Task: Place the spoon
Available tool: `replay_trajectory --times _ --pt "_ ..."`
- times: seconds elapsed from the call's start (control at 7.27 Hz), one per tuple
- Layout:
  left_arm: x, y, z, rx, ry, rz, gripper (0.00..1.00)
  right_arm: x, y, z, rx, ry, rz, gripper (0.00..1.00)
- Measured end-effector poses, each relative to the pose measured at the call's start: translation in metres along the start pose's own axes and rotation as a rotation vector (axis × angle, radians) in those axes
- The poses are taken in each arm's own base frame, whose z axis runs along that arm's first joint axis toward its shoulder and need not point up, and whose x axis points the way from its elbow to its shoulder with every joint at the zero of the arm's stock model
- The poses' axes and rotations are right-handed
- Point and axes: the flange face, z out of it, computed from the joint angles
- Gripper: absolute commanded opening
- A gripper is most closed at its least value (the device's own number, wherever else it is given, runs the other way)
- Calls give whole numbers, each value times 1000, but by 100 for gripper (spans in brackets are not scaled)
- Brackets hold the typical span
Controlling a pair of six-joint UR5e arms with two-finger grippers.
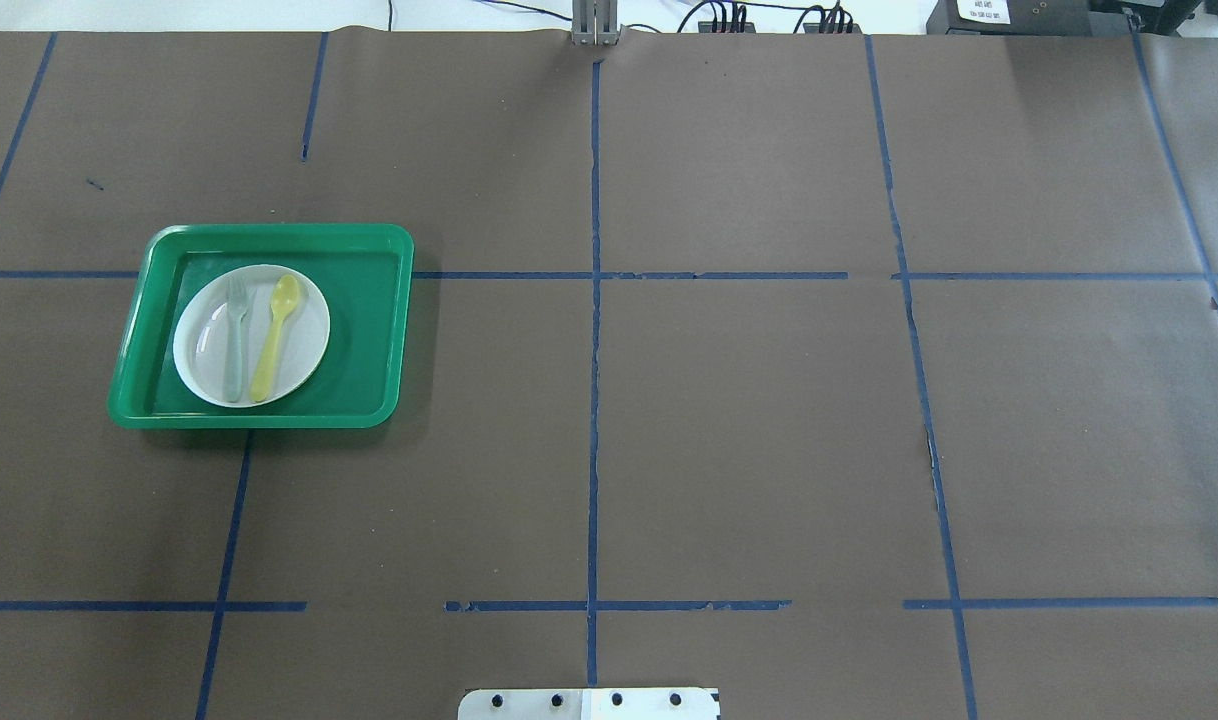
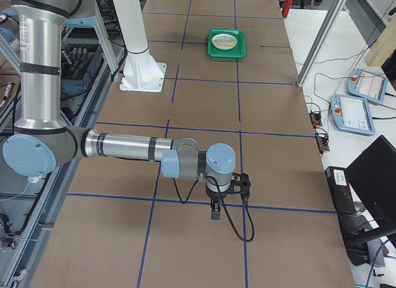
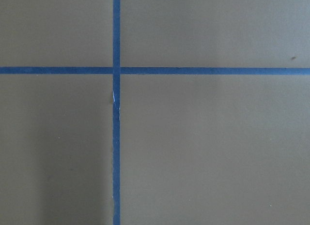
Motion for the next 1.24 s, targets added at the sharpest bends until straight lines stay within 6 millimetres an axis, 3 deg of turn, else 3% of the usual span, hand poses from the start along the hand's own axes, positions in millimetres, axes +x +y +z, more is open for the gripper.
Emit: replay_trajectory --times 0.69,1.24 --pt "2 -1 -1 10 -1 16 100 0 0 0 1 -1 -1 100" --pt "24 -18 -12 84 -7 93 100 0 0 0 0 -1 0 100"
